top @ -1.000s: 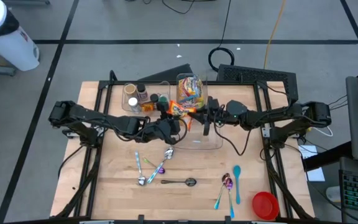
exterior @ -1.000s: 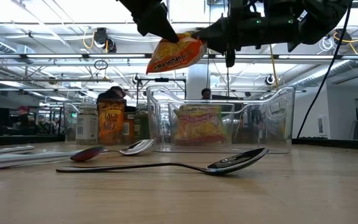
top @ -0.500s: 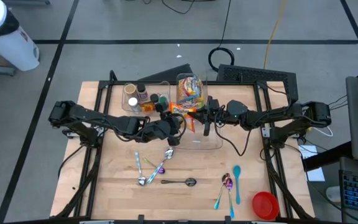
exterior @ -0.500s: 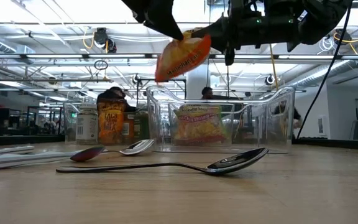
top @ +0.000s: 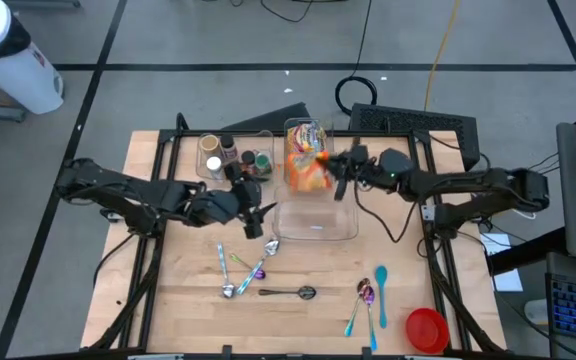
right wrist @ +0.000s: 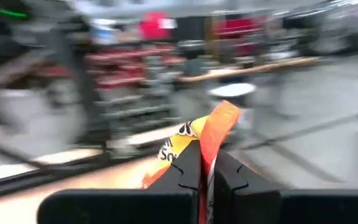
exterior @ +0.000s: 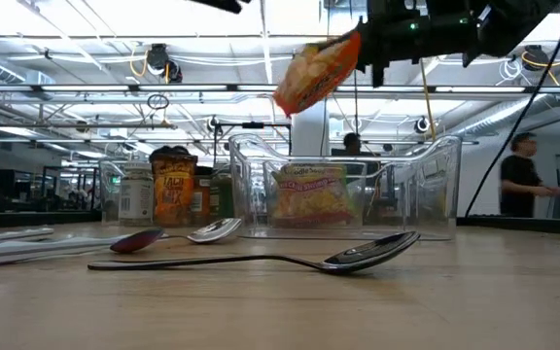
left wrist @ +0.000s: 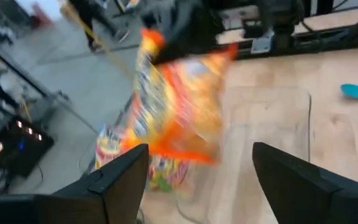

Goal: Pick & Place Food Item
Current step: Put the orange noodle pack into the top transparent container

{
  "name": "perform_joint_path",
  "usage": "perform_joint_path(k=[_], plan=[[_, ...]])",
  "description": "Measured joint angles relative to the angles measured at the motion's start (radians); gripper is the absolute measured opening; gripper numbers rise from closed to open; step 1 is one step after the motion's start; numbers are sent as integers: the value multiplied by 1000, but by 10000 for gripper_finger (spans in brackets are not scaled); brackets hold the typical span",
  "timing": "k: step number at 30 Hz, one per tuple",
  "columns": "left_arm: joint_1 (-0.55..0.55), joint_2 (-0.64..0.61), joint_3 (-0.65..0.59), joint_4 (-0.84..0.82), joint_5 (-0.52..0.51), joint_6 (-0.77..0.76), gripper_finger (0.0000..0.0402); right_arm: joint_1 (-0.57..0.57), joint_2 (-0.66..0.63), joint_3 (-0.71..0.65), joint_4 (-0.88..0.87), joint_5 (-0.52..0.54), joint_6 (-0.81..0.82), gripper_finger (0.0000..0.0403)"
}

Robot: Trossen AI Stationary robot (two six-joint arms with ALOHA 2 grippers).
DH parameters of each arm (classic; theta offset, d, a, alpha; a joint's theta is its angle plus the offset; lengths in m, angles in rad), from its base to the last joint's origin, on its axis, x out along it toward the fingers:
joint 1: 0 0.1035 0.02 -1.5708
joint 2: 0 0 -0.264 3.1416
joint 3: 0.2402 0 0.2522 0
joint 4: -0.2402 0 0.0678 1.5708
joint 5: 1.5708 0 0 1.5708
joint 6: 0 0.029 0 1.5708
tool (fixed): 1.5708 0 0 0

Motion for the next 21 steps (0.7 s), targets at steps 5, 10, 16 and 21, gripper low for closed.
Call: perform_joint_path(k=[5, 10, 16, 21], plan=[[13, 11, -2, -112, -3, -109, 299, -103, -41, 0, -55, 254, -141, 0], [37, 46, -15, -116, -16, -139, 299, -233, 11, 0, -55, 308, -185, 0], [75, 45, -56, -102, -30, -171, 299, -348, 155, 1, 8, 179, -173, 0], [100, 45, -70, -101, -30, -196, 299, -359, 204, 11, 55, 176, -166, 0]])
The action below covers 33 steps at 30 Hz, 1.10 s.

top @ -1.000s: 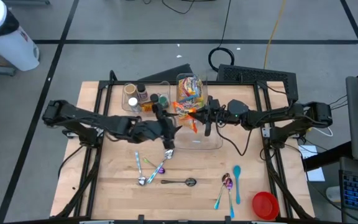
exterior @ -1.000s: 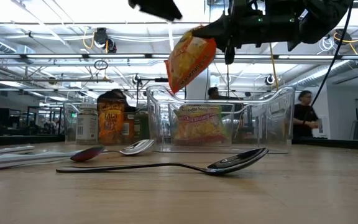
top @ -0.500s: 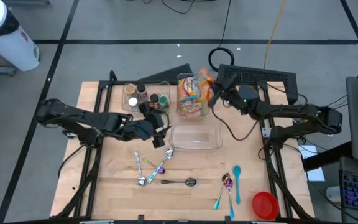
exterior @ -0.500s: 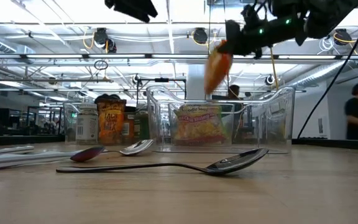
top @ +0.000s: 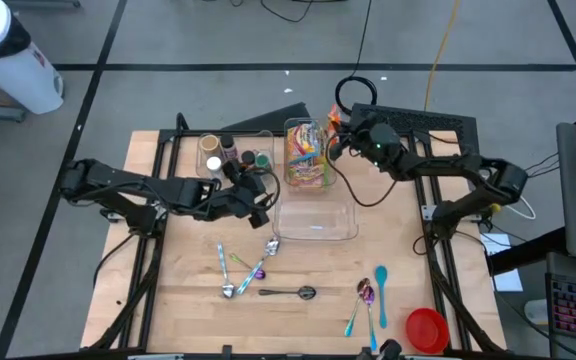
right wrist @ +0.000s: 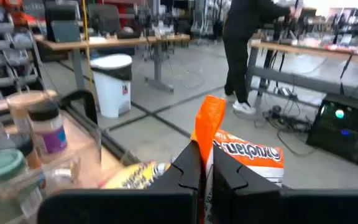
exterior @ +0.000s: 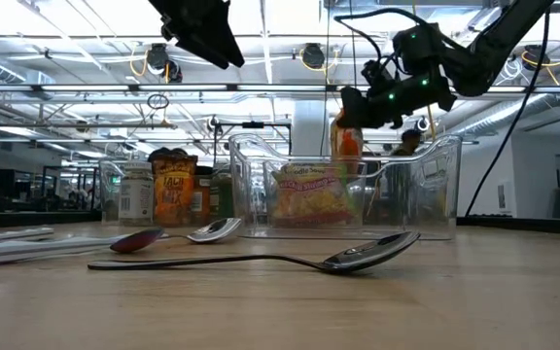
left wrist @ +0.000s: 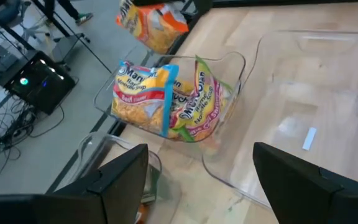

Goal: Pick & Place Food Item
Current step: Put the orange noodle pack into the top transparent container

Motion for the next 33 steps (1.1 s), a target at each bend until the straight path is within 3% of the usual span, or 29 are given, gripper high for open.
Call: perform_joint_path(k=[11, 20, 33], plan=[[9, 0, -4, 0, 0, 0, 299, -5, -25, 2, 78, -3, -15, 0], [9, 0, -4, 0, 1, -15, 299, -7, 71, 2, 102, 3, -16, 0], [9, 0, -4, 0, 1, -16, 299, 66, 109, 2, -47, -30, 38, 0]])
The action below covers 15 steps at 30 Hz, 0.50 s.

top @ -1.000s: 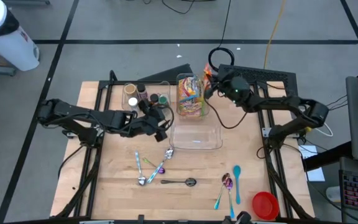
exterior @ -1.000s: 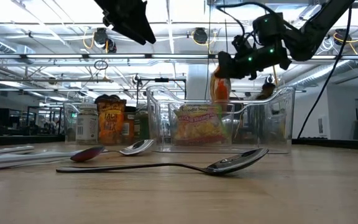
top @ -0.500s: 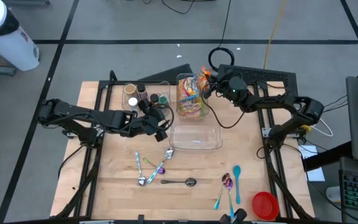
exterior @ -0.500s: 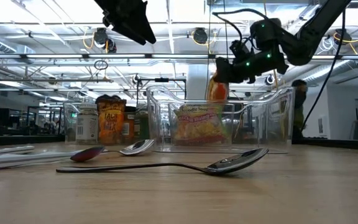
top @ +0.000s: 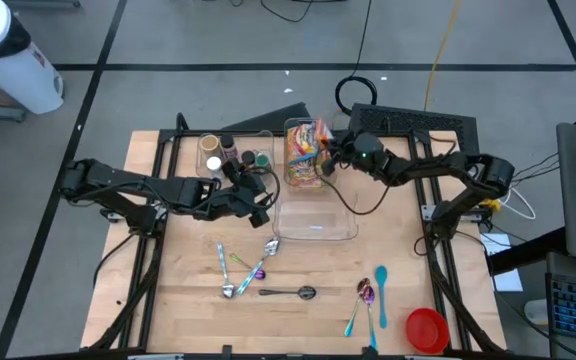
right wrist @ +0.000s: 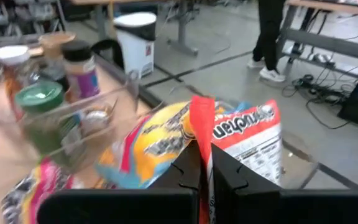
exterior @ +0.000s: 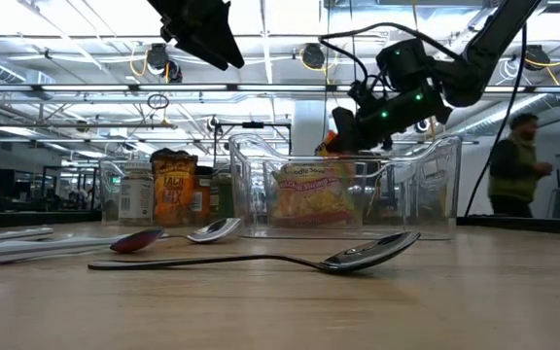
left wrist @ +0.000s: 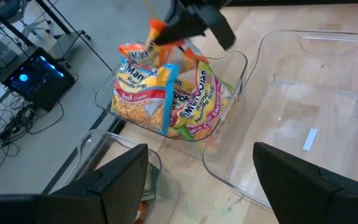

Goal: Pick & Place Food Item
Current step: Put the orange noodle pack into the top transparent container

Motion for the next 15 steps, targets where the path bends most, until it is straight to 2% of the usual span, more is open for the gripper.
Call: perform_joint_path(k=[15], plan=[[0, 0, 0, 0, 3, -2, 298, 76, -1, 0, -184, -4, 19, 0]])
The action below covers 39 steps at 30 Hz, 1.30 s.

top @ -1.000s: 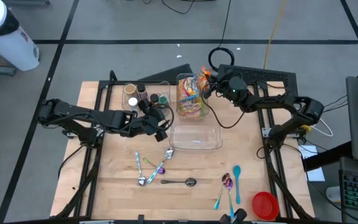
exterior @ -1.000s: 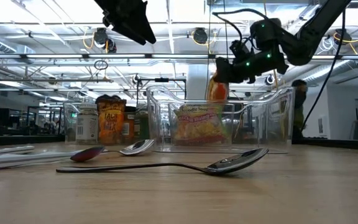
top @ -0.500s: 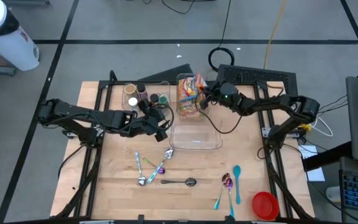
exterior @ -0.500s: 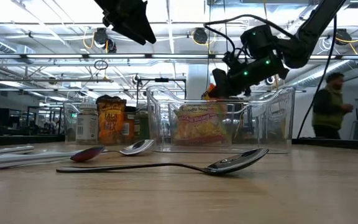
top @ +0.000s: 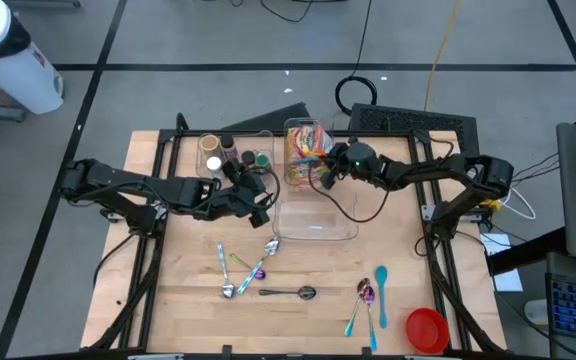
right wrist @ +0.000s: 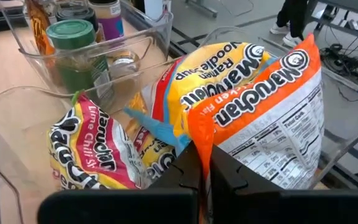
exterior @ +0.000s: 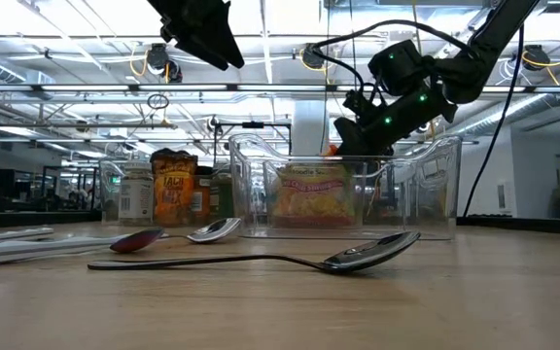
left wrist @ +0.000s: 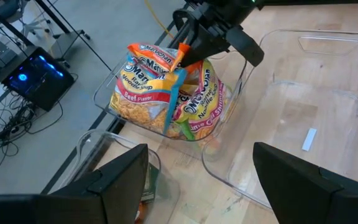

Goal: Pick & Place Food Item
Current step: Put the orange noodle pack into the top transparent container

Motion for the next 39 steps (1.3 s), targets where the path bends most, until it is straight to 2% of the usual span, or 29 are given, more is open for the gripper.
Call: perform_joint_path(k=[7, 10, 13, 17, 20, 24, 29, 33, 39], plan=[[0, 0, 0, 0, 0, 0, 299, -1, -23, 0, 14, -11, -15, 18], [0, 0, 0, -1, 0, -1, 299, -1, -47, 0, 3, -87, -8, 57], [0, 0, 0, -2, 0, -1, 299, 1, -64, 0, 3, -147, 39, 115], [0, 0, 0, -2, 0, 0, 298, -1, -90, -1, 27, -149, 79, 182], [0, 0, 0, -2, 0, 0, 299, -6, -100, -1, 125, -149, 48, 201], [0, 0, 0, -8, 0, -6, 299, -52, -95, -1, 170, -151, 8, 170], [0, 0, 0, -8, 0, -9, 299, -115, -31, -2, 95, -172, 24, 77], [0, 0, 0, -8, 0, -9, 299, -144, 19, -1, 99, -177, -12, 12], [0, 0, 0, -8, 0, -16, 298, -171, 64, 0, 165, -177, -19, 18]])
